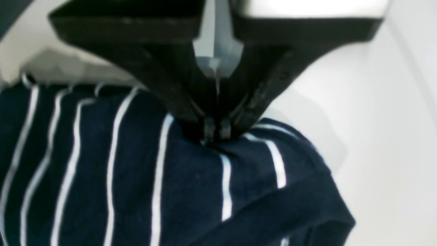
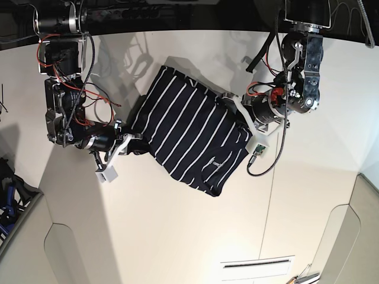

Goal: Fold the T-shirt properly
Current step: 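Hold the bundle with both grippers and rotate it upright, then open both grippers and pull them away from the folded shirt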

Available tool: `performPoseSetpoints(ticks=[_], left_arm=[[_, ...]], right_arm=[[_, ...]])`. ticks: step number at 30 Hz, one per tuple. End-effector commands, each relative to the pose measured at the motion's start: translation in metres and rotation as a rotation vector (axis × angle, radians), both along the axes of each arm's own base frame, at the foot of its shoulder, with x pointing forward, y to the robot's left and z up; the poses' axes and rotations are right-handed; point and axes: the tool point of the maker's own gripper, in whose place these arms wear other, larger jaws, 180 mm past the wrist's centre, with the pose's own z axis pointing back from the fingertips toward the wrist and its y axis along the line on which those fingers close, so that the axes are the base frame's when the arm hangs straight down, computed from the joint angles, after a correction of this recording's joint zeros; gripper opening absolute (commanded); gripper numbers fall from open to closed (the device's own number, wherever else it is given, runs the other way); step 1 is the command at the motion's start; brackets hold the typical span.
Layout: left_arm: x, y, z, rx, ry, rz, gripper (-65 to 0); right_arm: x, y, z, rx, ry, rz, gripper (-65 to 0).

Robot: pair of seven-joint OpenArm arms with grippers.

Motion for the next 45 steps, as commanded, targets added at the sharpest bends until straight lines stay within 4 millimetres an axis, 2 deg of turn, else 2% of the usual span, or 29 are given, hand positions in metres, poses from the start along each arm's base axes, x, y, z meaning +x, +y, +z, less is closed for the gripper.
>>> performPoseSetpoints(ticks=[1, 11, 15, 19, 25, 28, 33, 38, 41, 45], left_arm=[[0.012, 0.001, 0.011, -0.005, -0.038, 0.003, -65.0], [0.059, 0.011, 0.013, -0.013, -0.057, 0.042, -65.0], [0.075, 0.016, 0.012, -0.016, -0.052, 0.060, -65.0], [0.092, 0.018, 0.020, -0.026, -0.079, 0.077, -65.0], [0.099, 0.000, 0.029, -0.061, -0.102, 0.069, -65.0], [0.100, -0.006, 0.029, -0.073, -0.102, 0.066, -65.0], [0.104, 0.011, 0.037, -0.033, -0.124, 0.070, -65.0], [0.108, 0.050, 0.054, 0.052, -0.160, 0.125, -65.0], [0.100, 0.070, 0.064, 0.110, -0.181, 0.134, -65.0], [0.070, 0.091, 0.064, 0.186, -0.188, 0.122, -65.0]], right_arm=[[0.005, 0.000, 0.009, 0.004, -0.019, 0.015, -65.0], [-0.010, 0.013, 0.015, 0.105, 0.042, 0.047, -65.0], [-0.027, 0.020, 0.009, 0.129, 0.055, 0.053, -65.0], [-0.049, 0.034, 0.009, 0.146, 0.046, 0.067, -65.0], [-0.070, 0.057, 0.023, 0.183, 0.001, 0.086, -65.0], [-0.071, 0.058, 0.027, 0.174, -0.016, 0.091, -65.0], [-0.063, 0.041, 0.034, 0.115, -0.064, 0.065, -65.0], [-0.056, 0.005, 0.043, 0.049, -0.093, 0.019, -65.0], [-0.058, -0.019, 0.047, 0.007, -0.102, 0.001, -65.0], [-0.078, -0.041, 0.049, -0.033, -0.106, 0.011, -65.0]])
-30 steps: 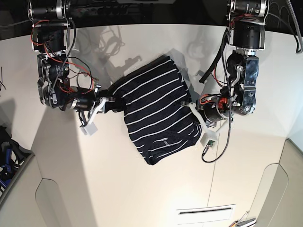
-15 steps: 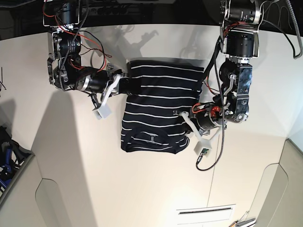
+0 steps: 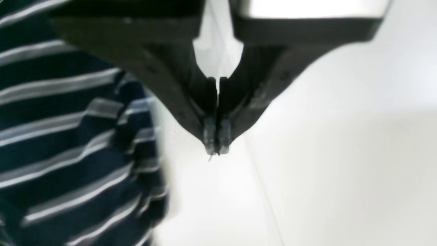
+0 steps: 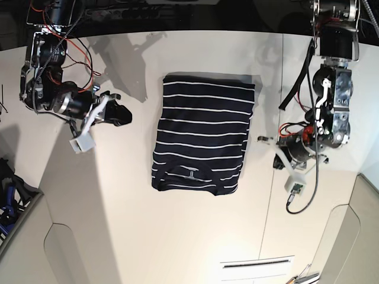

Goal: Fold the T-shirt properly
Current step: 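Open both grippers and pull them away from the folded shirt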

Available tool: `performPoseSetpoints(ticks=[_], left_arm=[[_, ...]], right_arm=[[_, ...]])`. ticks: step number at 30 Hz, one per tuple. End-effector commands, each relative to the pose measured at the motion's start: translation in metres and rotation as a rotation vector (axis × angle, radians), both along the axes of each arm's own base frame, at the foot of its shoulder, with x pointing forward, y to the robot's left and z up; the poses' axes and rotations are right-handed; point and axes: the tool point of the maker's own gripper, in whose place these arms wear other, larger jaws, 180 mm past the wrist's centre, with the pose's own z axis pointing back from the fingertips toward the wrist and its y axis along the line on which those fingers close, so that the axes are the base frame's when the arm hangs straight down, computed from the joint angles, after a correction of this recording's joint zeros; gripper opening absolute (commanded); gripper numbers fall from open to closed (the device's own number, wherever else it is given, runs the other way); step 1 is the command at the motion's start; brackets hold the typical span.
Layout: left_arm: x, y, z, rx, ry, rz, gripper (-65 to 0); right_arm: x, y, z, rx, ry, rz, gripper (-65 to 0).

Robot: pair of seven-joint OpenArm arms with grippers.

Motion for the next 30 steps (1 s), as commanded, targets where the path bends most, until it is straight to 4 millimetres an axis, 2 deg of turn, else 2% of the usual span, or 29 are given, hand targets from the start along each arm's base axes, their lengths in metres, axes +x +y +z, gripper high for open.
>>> performPoseSetpoints(ticks=[1, 5, 9, 16, 20, 24, 30], left_arm=[[0.001, 0.004, 0.015, 0.013, -0.048, -0.004, -65.0], [-0.033, -0.002, 0.020, 0.045, -0.050, -0.036, -65.0], [-0.080, -0.009, 0.017, 0.059, -0.006, -0.073, -65.0], [-0.147, 0.003, 0.015, 0.080, 0.068, -0.050, -65.0], [-0.194, 0.013, -0.003, 0.096, 0.184, -0.037, -65.0], [-0.240, 0.013, -0.021, 0.110, 0.305, -0.075, -65.0], [-0.301, 0.010, -0.035, 0.102, 0.460, -0.105, -65.0]], right_arm=[[0.001, -0.005, 0.012, 0.001, -0.043, 0.006, -65.0], [-0.026, -0.012, 0.017, -0.024, -0.043, 0.042, -65.0], [-0.059, -0.011, 0.018, -0.062, -0.012, 0.095, -65.0], [-0.106, -0.023, 0.006, -0.122, 0.081, 0.147, -65.0], [-0.132, -0.034, -0.003, -0.149, 0.152, 0.169, -65.0], [-0.156, -0.041, -0.010, -0.168, 0.216, 0.188, -65.0], [-0.192, -0.048, -0.017, -0.177, 0.310, 0.207, -65.0]])
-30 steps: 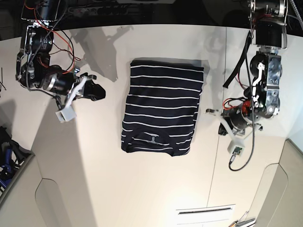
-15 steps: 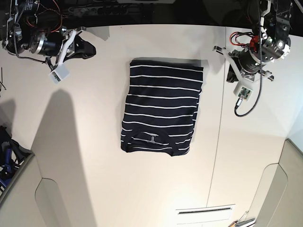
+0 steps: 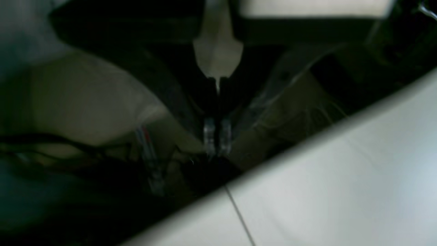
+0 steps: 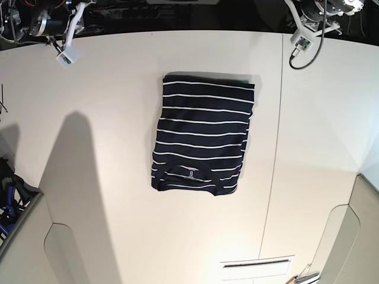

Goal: Fold the T-shirt properly

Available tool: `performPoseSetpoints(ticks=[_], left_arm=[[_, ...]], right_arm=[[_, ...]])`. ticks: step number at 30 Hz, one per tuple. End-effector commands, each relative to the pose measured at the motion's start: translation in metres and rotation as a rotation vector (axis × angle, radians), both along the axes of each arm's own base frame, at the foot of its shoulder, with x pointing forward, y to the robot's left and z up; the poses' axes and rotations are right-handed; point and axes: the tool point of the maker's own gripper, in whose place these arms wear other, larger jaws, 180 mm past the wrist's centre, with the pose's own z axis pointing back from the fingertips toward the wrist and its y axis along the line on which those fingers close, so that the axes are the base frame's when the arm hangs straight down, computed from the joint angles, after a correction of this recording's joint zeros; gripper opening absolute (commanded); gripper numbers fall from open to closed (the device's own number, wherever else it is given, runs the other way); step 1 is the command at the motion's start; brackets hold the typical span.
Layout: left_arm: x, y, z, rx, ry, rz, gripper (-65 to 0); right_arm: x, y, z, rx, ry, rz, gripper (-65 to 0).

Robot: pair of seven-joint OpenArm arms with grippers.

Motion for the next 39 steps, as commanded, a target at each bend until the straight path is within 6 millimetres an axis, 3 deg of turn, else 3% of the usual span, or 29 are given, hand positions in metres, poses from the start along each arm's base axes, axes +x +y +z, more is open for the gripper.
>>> performPoseSetpoints(ticks=[1, 9, 13, 16, 20, 24, 31, 39], left_arm=[[-0.009, 0.000, 0.003, 0.002, 0.013, -0.010, -65.0], [-0.073, -0.011, -0.009, -0.063, 0.169, -0.083, -65.0], [-0.102, -0.021, -0.030, -0.115, 0.235, -0.097, -65.0], [-0.132, -0.025, -0.049, -0.127, 0.285, -0.142, -65.0], [-0.184, -0.031, -0.070, -0.137, 0.367, -0.214, -65.0], [-0.216, -0.037, -0.090, -0.163, 0.436, -0.232, -65.0], [-0.215, -0.046, -0.133, -0.168, 0.477, -0.222, -65.0], [-0.176, -0.054, -0.176, -0.171, 0.390, -0.154, -65.0]], right_arm=[[-0.003, -0.002, 0.005, 0.007, -0.002, 0.009, -65.0], [-0.048, -0.004, 0.001, 0.004, 0.116, 0.034, -65.0], [-0.067, -0.004, -0.006, 0.010, 0.180, 0.038, -65.0], [-0.087, -0.002, -0.018, 0.023, 0.262, 0.039, -65.0], [-0.130, 0.001, -0.039, 0.039, 0.419, 0.054, -65.0], [-0.166, 0.002, -0.063, 0.019, 0.507, 0.060, -65.0], [-0.197, -0.014, -0.109, -0.124, 0.574, 0.246, -65.0], [-0.197, -0.044, -0.140, -0.253, 0.602, 0.387, -65.0]])
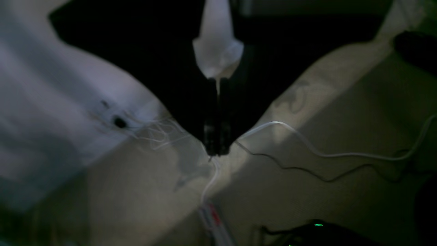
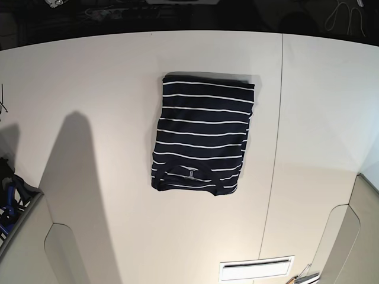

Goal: Fold the T-shirt properly

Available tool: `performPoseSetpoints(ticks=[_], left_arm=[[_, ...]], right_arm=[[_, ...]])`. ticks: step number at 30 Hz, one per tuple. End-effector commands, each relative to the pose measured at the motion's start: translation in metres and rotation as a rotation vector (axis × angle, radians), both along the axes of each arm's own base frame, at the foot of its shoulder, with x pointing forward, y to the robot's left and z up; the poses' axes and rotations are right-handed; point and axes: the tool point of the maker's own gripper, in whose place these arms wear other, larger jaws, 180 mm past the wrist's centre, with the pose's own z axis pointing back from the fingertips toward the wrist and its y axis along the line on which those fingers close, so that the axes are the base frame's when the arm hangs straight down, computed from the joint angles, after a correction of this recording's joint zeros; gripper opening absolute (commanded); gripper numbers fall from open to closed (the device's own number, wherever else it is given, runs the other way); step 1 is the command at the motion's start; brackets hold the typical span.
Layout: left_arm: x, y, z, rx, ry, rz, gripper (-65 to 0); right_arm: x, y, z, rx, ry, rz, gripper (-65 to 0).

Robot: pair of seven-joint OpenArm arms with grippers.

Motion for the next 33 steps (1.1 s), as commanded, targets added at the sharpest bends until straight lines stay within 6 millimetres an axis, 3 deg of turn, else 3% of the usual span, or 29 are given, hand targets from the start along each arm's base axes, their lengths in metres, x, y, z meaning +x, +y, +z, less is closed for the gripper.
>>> performPoseSetpoints(ticks=[1, 6, 10, 13, 15, 20, 24, 30, 33], left_arm=[[-0.006, -0.004, -0.002, -0.008, 0.017, 0.011, -65.0], [-0.008, -0.007, -0.017, 0.013, 0.060, 0.039, -65.0], [-0.016, -0.003, -0.020, 0.021, 0.081, 0.020, -65.0], [-0.010, 0.000, -0.022, 0.039, 0.069, 0.021, -65.0], [0.002, 0.012, -0.027, 0.116, 0.031, 0.067, -65.0], [0.034, 0.032, -0.035, 0.229, -0.034, 0.122, -65.0], [0.050, 0.032, -0.037, 0.227, -0.057, 0.124, -65.0], [0.076, 0.031, -0.040, 0.223, -0.098, 0.131, -65.0], [0.079, 0.030, -0.040, 0.222, -0.104, 0.132, -65.0]], right_arm=[[-0.004, -0.014, -0.001, -0.028, 0.013, 0.028, -65.0], [-0.002, -0.044, -0.015, -0.133, -0.003, 0.060, -65.0], [-0.003, -0.057, -0.018, -0.203, -0.002, 0.048, -65.0], [0.004, -0.069, -0.023, -0.274, -0.036, 0.075, -65.0], [0.019, -0.075, -0.028, -0.323, -0.077, 0.052, -65.0], [0.058, -0.077, -0.036, -0.378, -0.172, -0.086, -65.0], [0.077, -0.075, -0.040, -0.385, -0.222, -0.174, -65.0], [0.086, -0.071, -0.042, -0.377, -0.252, -0.225, -65.0], [0.085, -0.066, -0.043, -0.369, -0.250, -0.229, -65.0]])
